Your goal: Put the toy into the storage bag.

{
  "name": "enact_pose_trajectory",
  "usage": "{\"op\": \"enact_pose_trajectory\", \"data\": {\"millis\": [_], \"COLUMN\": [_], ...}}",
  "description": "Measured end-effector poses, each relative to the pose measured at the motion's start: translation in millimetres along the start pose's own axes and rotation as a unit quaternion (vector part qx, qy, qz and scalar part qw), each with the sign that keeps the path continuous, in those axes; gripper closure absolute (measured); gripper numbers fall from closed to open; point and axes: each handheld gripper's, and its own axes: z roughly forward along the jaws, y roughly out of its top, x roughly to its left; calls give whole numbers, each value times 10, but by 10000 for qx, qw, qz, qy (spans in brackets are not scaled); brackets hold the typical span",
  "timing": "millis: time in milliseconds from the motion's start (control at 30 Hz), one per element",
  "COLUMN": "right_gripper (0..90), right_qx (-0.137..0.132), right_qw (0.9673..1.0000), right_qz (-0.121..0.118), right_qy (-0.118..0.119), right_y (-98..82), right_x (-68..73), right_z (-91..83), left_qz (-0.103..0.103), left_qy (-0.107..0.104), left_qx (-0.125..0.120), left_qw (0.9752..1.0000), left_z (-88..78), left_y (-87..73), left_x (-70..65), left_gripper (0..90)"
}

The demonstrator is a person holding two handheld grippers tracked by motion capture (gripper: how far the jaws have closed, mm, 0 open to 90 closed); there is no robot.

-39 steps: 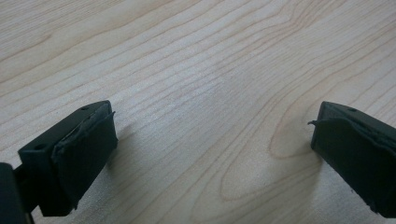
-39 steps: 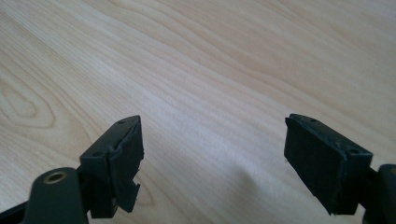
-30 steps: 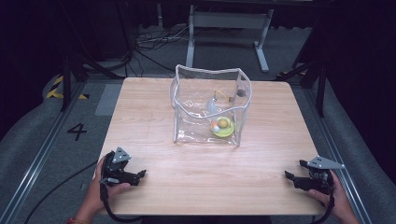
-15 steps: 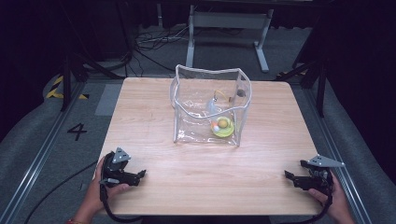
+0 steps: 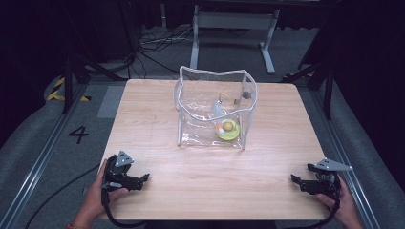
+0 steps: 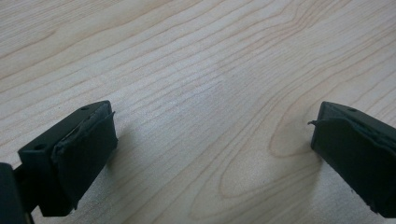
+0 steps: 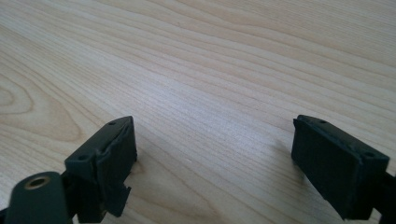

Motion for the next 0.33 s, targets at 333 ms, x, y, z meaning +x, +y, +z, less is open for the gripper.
{"op": "enact_pose_trajectory", "data": {"millis": [333], "right_gripper": [119], "right_qx": [25], "right_qw": [10000], "right_qz": [48], "right_qy": [-26], "right_y": [2], "right_x": [1], "right_z": [3], "left_qz": [-109], "left_qy": [41], "left_qx": [11], "left_qw": [9999], "left_z": [-6], "left_y": [-7], "left_x": [-20], "left_gripper": [3]}}
